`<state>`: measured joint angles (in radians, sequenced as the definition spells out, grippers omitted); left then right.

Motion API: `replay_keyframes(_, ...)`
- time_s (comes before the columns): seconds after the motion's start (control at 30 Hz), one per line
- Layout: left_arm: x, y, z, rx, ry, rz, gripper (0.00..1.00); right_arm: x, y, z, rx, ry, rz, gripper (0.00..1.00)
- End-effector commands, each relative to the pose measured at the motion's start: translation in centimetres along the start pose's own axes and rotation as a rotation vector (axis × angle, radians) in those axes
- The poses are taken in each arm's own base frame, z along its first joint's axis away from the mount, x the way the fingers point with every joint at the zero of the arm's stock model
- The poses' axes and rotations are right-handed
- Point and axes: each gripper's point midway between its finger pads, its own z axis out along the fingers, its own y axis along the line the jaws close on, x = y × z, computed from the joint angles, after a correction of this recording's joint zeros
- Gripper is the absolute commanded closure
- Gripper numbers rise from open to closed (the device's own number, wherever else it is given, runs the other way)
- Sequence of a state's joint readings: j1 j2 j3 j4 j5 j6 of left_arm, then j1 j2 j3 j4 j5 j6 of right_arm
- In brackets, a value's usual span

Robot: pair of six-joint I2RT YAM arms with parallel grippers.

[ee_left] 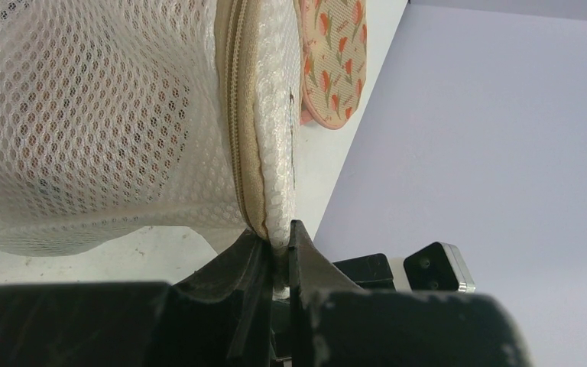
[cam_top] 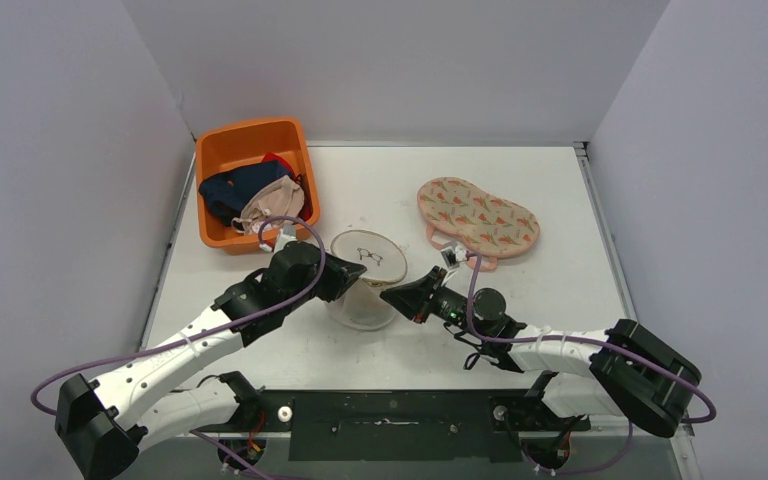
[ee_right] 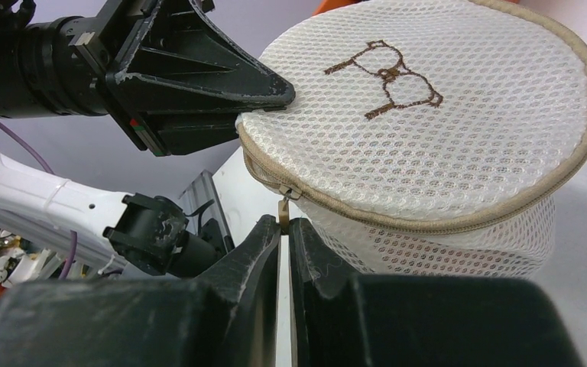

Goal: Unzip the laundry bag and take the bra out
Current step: Unzip the laundry bag at the center of the board.

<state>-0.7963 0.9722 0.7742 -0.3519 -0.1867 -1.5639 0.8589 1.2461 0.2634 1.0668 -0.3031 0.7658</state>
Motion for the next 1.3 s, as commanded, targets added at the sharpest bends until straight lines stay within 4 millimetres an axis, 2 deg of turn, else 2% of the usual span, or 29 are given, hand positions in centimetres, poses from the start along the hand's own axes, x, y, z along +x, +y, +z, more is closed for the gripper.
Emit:
replay_keyframes(0.0,-0.2,-2.3,-0.7,0.096,-0.006,-0.026,1.00,-2.2,1.7,0.4,-0.047,-0.068,-0.046,0.95)
replay_keyframes(0.13,-0.3,-2.0,-0.6,0.093,-0.010,-0.022,1.00,-2.1,1.0,0.1,-0.005,-0.058,-0.068,0.95)
replay_keyframes(0.3,0.8,-2.3,0.1,0.135,0.038,0.068,1.00,-1.3,-1.4,-0.7,0.175,0.010,-0.170,0.95)
replay_keyframes(0.33,1.0,-2.1,0.3,0.132,0.048,0.088,1.00,-0.5,-2.3,-1.2,0.235,0.048,-0.197,0.95)
replay_keyframes(0.43,1.7,-1.7,1.2,0.141,0.091,0.133,1.00,-0.1,-3.7,-2.7,0.343,0.081,-0.255,0.95)
replay_keyframes(0.67,3.6,-1.7,2.6,0.250,0.215,0.204,1.00,-0.4,-5.7,-5.8,0.505,0.083,-0.281,0.95)
replay_keyframes(0.87,3.8,-2.0,3.4,0.307,0.249,0.250,1.00,-0.5,-6.3,-7.2,0.561,0.098,-0.296,0.95)
replay_keyframes(1.1,3.0,-2.8,5.2,0.327,0.246,0.385,1.00,0.1,-5.3,-6.7,0.490,0.105,-0.309,0.95)
replay_keyframes(1.17,2.6,-2.8,6.0,0.314,0.248,0.399,0.95,0.4,-5.1,-6.4,0.480,0.112,-0.309,0.95)
replay_keyframes(1.2,2.5,-2.7,6.3,0.308,0.252,0.402,0.89,0.5,-5.0,-6.3,0.475,0.114,-0.310,0.95)
replay_keyframes(1.27,2.4,-2.3,6.8,0.293,0.257,0.407,0.69,0.8,-4.9,-6.0,0.466,0.118,-0.308,0.95)
